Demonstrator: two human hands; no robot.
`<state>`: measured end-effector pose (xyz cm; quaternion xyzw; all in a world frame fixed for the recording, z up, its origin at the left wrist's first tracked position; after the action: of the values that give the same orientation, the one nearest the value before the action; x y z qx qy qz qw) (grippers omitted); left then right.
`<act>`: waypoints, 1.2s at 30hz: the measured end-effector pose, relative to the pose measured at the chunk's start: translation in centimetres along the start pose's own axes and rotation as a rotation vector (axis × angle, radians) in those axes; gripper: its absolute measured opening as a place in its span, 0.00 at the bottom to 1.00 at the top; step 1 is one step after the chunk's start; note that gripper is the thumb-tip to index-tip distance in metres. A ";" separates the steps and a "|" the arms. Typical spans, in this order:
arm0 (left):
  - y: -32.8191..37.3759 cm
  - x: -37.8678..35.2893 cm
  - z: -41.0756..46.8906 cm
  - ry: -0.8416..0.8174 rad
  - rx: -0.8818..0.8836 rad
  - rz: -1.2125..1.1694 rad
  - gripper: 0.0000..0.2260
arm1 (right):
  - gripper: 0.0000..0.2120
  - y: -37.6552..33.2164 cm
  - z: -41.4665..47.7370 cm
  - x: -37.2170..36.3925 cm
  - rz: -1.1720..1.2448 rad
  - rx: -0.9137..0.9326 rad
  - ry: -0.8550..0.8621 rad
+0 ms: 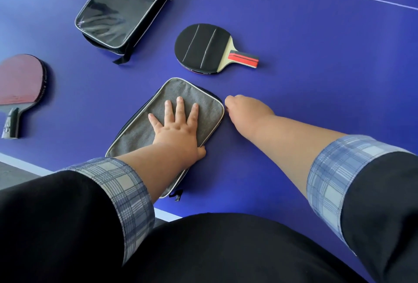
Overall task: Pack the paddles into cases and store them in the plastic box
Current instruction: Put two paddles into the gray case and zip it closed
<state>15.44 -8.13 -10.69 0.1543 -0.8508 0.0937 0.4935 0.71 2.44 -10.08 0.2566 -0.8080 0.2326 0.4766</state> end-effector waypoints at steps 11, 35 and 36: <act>0.3 0.4 -0.3 -0.016 -0.034 -0.026 0.53 | 0.03 -3.1 4.6 3.1 -0.131 0.151 0.094; -3.2 2.4 -1.5 -0.103 -0.367 0.256 0.47 | 0.10 -4.6 -4.9 -5.1 0.404 -0.189 -0.070; -2.7 2.2 -1.5 -0.089 -0.376 0.244 0.46 | 0.10 -5.0 -5.2 -5.4 0.414 -0.192 -0.061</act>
<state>16.62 -10.54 -8.02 -0.0403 -0.8866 -0.0145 0.4606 9.51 2.96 -12.00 0.0457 -0.8760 0.2395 0.4161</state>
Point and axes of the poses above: each hand's wrist, its own z-axis towards the middle knuckle, its own x-axis out of the back of the hand, y = z × x, the point moved 6 cm from there along z, towards the middle knuckle, and after that the axes turned 9 degrees about -x, right-handed, at the moved point
